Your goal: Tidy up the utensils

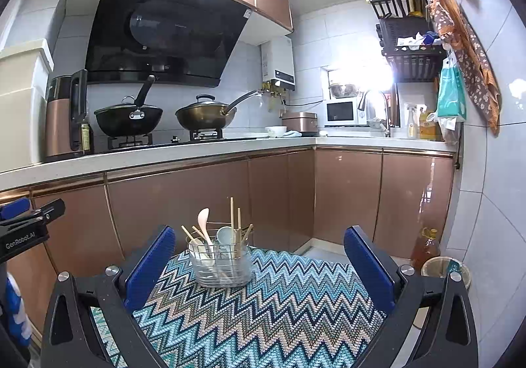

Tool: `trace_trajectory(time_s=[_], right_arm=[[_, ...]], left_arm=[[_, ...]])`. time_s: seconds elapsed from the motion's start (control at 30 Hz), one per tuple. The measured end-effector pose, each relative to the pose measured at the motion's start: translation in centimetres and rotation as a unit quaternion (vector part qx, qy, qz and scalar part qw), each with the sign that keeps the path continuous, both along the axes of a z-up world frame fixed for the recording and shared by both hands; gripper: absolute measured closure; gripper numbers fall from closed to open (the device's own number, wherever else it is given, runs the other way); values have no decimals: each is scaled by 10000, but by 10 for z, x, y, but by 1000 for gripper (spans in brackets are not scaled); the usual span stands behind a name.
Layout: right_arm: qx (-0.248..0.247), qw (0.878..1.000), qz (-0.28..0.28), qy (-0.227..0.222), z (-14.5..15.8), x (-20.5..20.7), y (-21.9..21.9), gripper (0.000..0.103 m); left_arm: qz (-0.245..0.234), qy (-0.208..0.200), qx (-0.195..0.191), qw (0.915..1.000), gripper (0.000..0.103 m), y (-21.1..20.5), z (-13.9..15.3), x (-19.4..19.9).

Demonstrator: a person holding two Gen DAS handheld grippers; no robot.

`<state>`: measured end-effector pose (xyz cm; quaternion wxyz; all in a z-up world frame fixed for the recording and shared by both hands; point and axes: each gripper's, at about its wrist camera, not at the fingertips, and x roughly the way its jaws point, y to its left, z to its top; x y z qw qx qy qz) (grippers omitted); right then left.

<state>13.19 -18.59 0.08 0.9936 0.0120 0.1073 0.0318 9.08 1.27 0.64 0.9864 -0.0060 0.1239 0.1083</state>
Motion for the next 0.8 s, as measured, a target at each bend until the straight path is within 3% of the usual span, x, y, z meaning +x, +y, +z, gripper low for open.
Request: trace_trajectory(time_s=[0.8], right_arm=[[-108,9995,-288,80,-6,0,-5,0]], left_arm=[[-31,41,68,10000,16,-5,-7,-1]])
